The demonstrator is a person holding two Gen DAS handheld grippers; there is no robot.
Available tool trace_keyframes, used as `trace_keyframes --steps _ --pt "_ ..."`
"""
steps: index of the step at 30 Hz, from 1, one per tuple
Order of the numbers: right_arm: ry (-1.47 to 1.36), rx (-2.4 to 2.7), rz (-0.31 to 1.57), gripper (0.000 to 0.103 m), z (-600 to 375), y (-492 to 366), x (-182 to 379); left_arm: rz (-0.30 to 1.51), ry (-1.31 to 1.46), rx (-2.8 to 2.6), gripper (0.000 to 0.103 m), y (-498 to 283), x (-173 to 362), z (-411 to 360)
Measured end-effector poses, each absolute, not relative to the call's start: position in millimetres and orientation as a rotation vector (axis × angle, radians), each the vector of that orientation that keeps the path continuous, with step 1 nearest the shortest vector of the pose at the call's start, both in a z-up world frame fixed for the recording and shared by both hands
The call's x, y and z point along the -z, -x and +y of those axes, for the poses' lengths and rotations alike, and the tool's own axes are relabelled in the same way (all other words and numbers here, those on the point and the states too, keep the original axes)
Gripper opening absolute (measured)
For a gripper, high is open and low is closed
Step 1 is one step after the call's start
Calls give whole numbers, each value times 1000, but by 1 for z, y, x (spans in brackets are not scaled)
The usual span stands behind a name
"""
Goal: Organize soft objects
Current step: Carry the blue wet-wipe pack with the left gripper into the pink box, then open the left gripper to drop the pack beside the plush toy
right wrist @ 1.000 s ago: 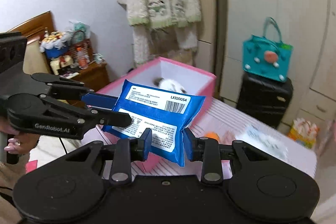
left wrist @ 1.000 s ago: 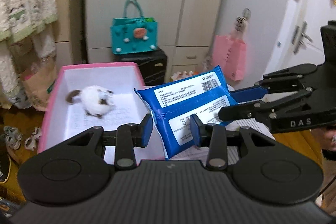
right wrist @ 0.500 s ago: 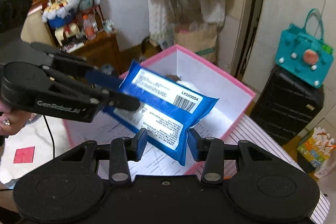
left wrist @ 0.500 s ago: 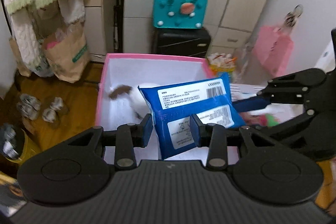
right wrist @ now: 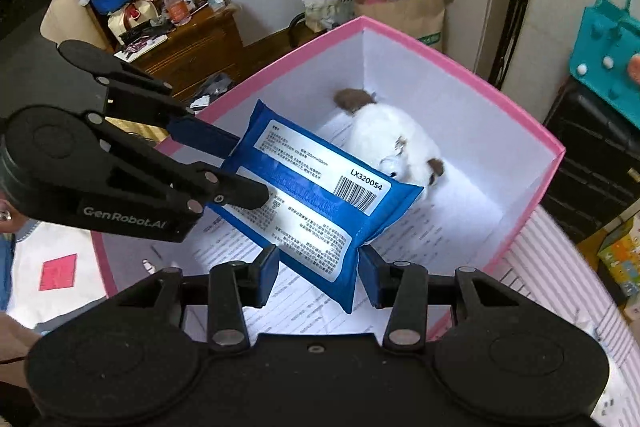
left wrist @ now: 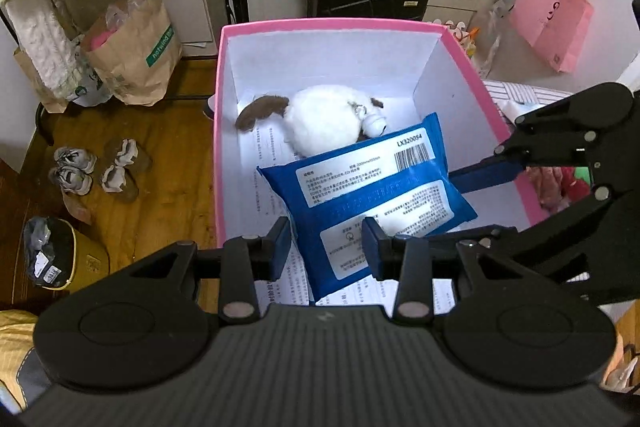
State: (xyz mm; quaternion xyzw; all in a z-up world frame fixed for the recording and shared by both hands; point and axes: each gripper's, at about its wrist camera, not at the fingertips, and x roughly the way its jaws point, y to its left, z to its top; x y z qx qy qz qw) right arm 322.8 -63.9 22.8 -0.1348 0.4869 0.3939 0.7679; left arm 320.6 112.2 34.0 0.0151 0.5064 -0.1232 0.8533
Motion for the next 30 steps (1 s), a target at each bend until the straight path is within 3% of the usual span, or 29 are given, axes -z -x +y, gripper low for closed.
trace_keyframes --steps 15,22,30 --pt "165 -864 1185 48 -56 -339 -9 1091 -149 202 39 -343 -26 101" --pt "183 -823 1110 48 -57 -333 -14 1001 -200 188 50 -324 -43 93" --pt "138 -803 991 48 -103 -301 -42 958 -163 221 51 -293 -65 90"
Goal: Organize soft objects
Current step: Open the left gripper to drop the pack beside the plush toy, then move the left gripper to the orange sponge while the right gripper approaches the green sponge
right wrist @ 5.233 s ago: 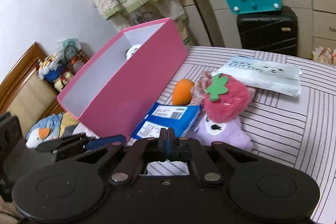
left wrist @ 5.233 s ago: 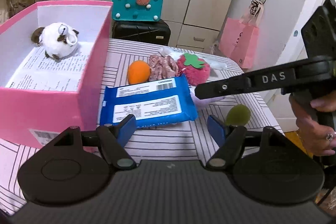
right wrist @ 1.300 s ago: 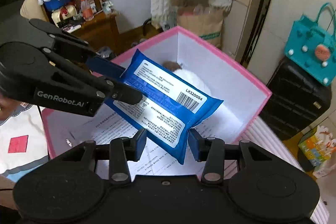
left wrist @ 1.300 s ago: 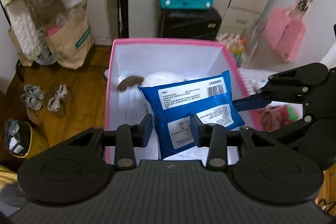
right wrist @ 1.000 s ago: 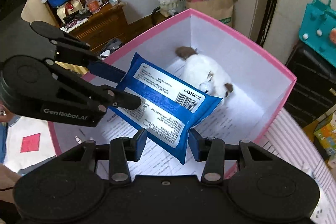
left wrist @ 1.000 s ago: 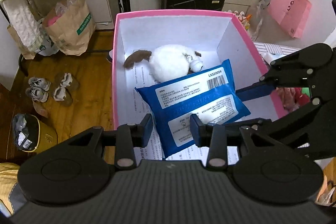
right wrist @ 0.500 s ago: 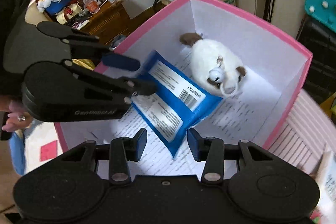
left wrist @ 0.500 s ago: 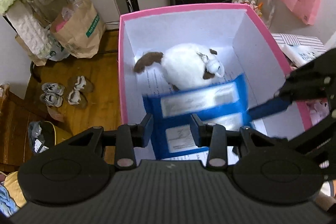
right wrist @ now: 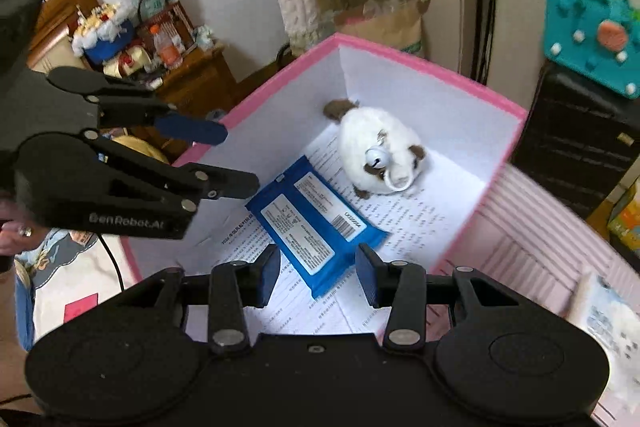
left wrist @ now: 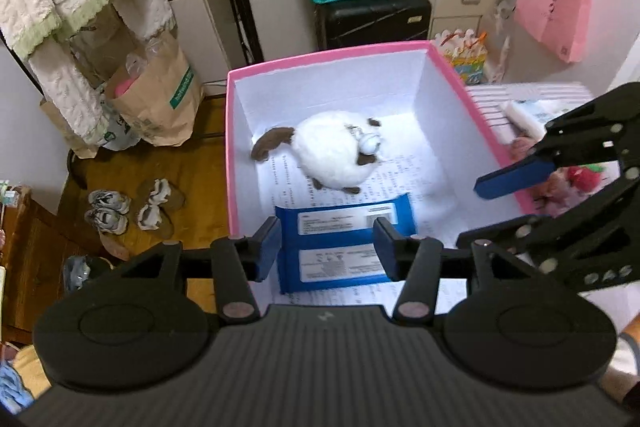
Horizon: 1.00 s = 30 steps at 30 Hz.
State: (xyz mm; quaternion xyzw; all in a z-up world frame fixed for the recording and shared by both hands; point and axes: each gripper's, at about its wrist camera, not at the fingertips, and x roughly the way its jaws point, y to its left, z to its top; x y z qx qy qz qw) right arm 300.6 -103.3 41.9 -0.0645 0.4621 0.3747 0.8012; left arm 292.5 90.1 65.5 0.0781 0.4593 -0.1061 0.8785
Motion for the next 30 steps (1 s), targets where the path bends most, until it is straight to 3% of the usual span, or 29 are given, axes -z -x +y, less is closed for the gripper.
trace_keyframes --steps 4,17,30 --pt "141 -790 926 48 -126 -276 -62 913 -168 217 60 -272 -84 82" --pt "148 -773 747 48 -197 -199 -108 822 -214 297 60 -203 -130 23" --pt "128 -677 690 48 -271 -162 -103 695 -298 501 60 -163 -125 -63"
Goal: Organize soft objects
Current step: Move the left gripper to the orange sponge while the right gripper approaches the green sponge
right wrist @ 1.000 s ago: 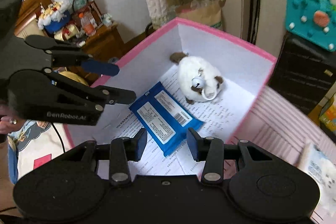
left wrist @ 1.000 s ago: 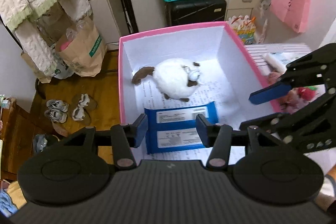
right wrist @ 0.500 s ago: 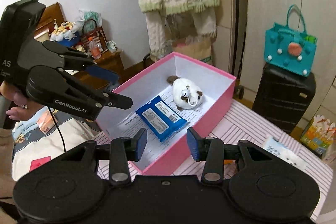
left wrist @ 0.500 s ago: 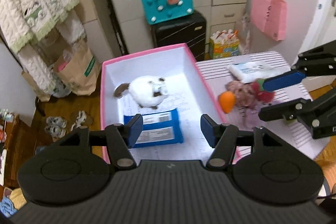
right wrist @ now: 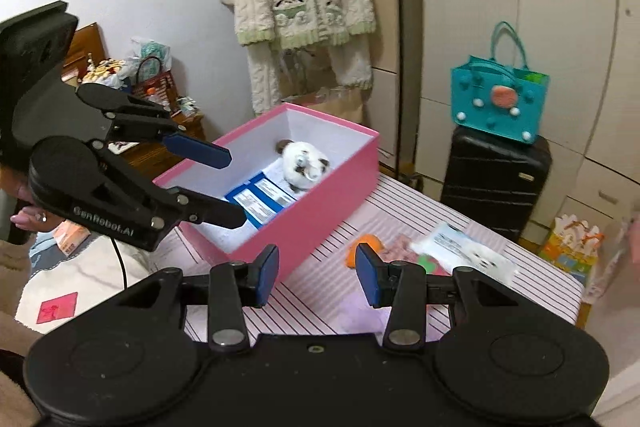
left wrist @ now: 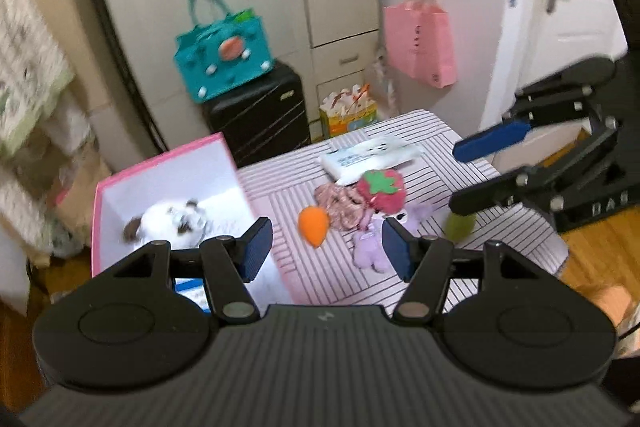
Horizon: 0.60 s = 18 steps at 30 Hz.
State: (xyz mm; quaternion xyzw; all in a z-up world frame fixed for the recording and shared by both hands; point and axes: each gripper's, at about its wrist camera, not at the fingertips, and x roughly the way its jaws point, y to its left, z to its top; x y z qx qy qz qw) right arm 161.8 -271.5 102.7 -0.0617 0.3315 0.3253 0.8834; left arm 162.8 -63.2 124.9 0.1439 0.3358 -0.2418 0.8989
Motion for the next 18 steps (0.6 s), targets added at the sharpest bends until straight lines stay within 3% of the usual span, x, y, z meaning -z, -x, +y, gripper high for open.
trace_keyframes --steps 18 --pt "127 -569 696 50 -336 -152 -40 624 -158 424 60 -195 -62 -108"
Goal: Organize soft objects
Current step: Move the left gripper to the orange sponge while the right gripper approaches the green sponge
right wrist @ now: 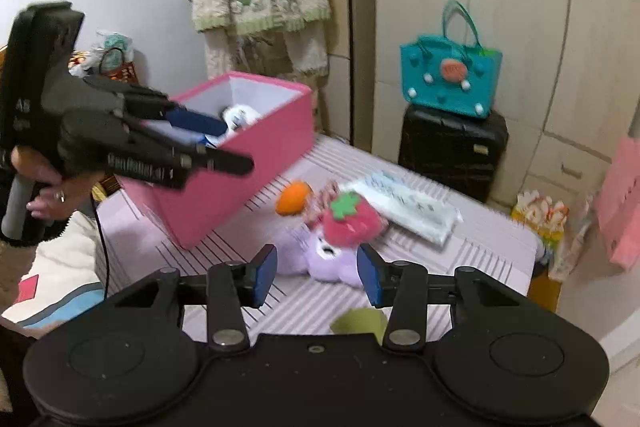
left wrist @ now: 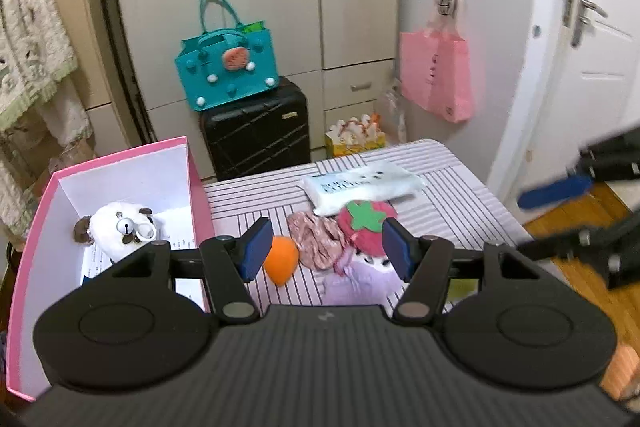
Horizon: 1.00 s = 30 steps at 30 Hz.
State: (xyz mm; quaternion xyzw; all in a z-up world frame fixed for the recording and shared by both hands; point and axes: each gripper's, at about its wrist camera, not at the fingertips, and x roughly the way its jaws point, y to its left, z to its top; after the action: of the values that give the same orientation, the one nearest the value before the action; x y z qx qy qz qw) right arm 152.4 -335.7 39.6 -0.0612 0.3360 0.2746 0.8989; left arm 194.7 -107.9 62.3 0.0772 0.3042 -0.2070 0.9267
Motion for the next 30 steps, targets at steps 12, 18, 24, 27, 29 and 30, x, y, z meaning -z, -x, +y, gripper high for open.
trace_keyframes --steps 12,18,24,27,29,30 --pt "66 -477 745 50 -358 -167 33 734 -108 313 60 -250 -7 -137" --pt "95 -447 741 55 -353 -161 54 746 -113 268 58 -259 10 -142" --pt "103 -445 724 58 -351 -157 64 753 -124 268 55 -254 14 -138" --pt "108 -452 707 58 -351 -155 64 719 -161 258 54 -249 8 -136" --pt "113 -457 700 58 -350 -153 66 711 -197 235 50 -251 7 -137" --pt "116 -461 697 58 -350 -153 67 719 -221 219 42 -254 8 -138"
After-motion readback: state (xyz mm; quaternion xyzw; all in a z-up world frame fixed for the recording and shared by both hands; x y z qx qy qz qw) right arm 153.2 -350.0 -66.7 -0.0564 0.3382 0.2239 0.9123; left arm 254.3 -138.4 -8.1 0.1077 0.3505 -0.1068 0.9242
